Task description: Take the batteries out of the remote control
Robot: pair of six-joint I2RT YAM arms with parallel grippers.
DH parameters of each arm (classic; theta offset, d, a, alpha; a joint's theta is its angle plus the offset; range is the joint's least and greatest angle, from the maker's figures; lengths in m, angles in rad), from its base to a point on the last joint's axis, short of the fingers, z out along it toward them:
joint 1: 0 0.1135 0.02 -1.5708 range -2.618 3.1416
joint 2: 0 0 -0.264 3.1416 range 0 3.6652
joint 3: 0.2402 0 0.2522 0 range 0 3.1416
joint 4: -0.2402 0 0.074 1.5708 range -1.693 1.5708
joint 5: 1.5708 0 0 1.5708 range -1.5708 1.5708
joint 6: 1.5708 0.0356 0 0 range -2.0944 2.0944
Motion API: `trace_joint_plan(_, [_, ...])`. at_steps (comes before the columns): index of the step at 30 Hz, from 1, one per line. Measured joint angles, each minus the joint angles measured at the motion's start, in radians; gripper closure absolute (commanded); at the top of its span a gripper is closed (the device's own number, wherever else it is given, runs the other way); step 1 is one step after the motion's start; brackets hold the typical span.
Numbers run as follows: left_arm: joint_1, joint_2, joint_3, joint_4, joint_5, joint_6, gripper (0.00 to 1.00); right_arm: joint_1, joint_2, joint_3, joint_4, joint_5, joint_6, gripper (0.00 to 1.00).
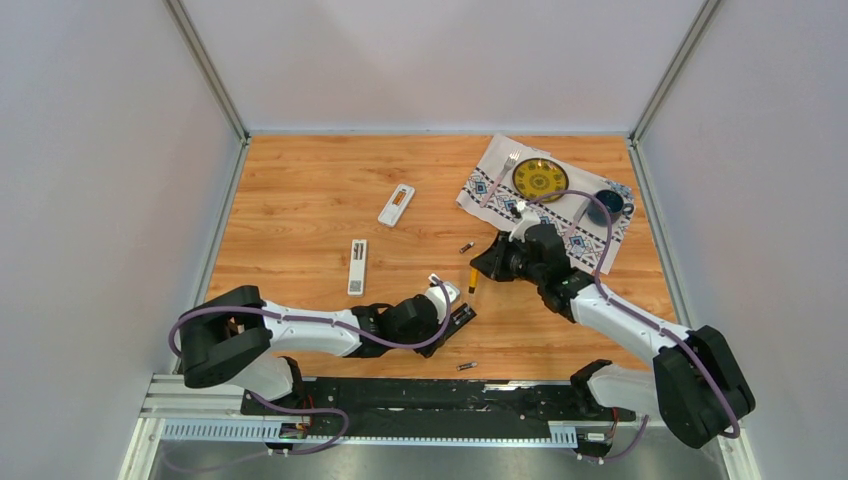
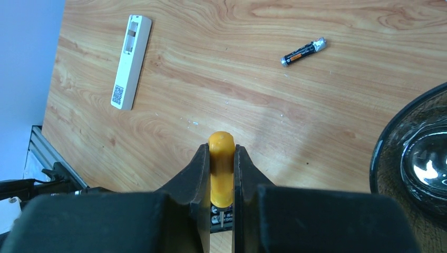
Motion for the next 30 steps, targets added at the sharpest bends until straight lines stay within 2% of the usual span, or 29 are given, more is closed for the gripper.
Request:
trace_joint_plan(14, [-0.001, 0.014, -0.007, 0.05, 0.003, -0.03, 0.63, 0.005, 0.056, 0.045, -0.059, 0.123, -0.028, 1.0])
trace_joint_plan(30, [-0.001, 0.027, -0.007, 0.079, 0.01, -0.033, 0.63, 0.005, 0.085, 0.045, -0.059, 0.116, -0.042, 1.0])
